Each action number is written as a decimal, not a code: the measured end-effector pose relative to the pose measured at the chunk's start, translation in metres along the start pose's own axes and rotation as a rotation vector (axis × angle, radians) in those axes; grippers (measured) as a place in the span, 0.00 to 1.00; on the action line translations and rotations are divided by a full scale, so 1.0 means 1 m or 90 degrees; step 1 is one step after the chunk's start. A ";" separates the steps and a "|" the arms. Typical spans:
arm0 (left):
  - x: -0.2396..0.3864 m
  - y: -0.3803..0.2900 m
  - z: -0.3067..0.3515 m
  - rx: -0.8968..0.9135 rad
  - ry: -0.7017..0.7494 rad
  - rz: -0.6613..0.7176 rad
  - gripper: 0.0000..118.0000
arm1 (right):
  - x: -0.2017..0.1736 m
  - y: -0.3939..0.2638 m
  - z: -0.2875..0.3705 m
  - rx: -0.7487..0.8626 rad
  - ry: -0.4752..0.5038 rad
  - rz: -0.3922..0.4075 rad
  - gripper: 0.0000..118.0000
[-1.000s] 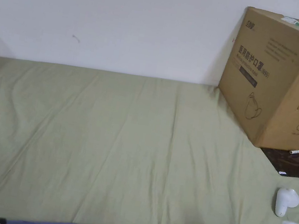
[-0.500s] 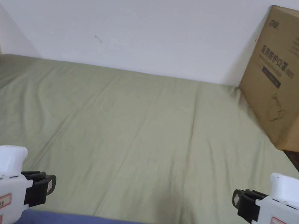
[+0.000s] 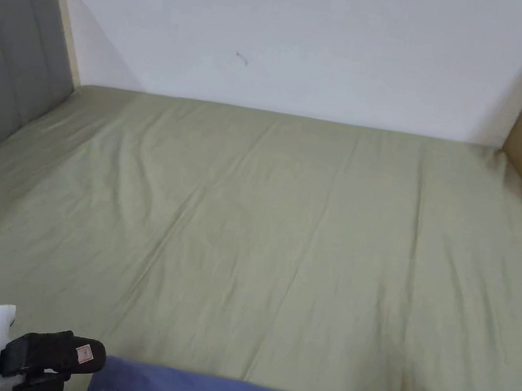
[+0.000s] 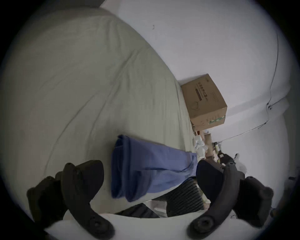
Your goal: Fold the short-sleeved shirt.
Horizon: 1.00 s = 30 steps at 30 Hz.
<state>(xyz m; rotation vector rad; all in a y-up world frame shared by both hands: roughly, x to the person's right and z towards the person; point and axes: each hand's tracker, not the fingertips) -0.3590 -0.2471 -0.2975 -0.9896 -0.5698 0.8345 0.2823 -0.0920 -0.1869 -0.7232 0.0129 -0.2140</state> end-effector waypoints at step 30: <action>0.078 -0.003 -0.015 0.050 0.490 -0.305 0.06 | -0.040 0.005 -0.023 -0.070 0.062 0.070 0.01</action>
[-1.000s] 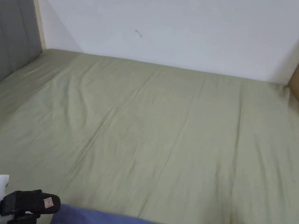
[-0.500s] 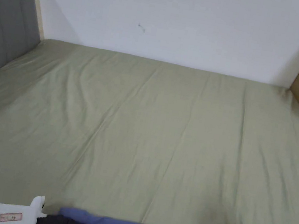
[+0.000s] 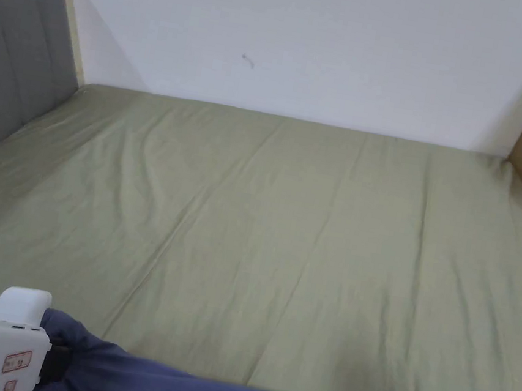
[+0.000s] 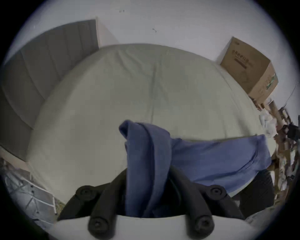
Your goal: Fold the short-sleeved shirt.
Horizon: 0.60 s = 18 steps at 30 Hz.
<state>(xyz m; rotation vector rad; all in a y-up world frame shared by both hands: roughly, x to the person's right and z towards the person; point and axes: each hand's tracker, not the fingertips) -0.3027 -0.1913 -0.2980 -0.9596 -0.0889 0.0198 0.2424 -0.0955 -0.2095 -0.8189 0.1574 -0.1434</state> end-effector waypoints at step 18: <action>0.225 0.001 -0.079 -0.184 -0.394 0.004 0.89 | 0.040 -0.026 0.028 0.014 -0.025 -0.017 0.01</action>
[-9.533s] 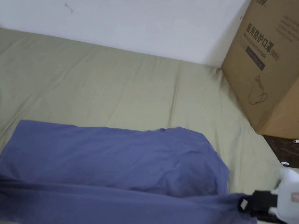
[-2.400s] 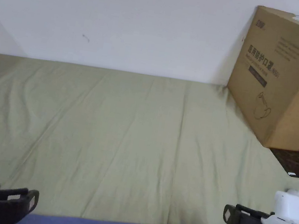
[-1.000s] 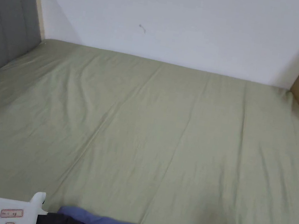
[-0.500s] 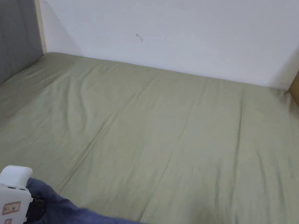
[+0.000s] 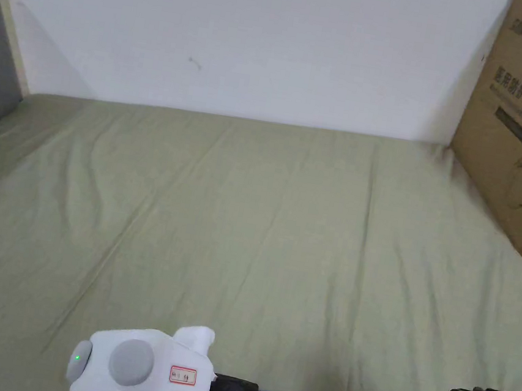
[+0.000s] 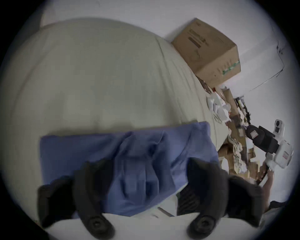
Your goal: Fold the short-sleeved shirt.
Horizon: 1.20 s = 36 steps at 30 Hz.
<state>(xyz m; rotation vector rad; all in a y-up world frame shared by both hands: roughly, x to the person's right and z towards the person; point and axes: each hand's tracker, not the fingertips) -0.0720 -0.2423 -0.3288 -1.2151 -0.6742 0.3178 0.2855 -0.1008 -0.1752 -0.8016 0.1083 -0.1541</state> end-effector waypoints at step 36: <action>-0.084 -0.050 0.106 0.132 -0.086 0.086 0.51 | 0.008 -0.003 -0.018 -0.014 0.016 -0.025 0.01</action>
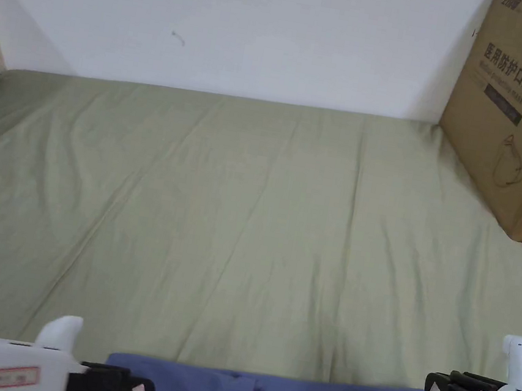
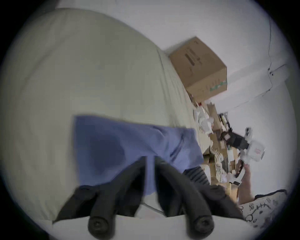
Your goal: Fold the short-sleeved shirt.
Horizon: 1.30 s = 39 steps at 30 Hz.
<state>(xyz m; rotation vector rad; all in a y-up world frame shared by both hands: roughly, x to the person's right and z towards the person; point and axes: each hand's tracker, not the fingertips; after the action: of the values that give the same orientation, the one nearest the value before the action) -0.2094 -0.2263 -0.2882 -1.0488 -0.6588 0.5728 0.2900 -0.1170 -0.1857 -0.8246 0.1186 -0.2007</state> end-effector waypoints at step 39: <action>0.019 0.021 0.036 0.011 0.280 -0.053 0.07 | -0.023 0.009 -0.003 -0.031 0.032 0.006 0.01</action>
<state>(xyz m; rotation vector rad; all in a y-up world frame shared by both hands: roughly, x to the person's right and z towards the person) -0.2252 -0.1834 -0.2909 -1.0803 -0.3076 0.2607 0.2684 -0.1083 -0.1939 -0.8681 0.1756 -0.2112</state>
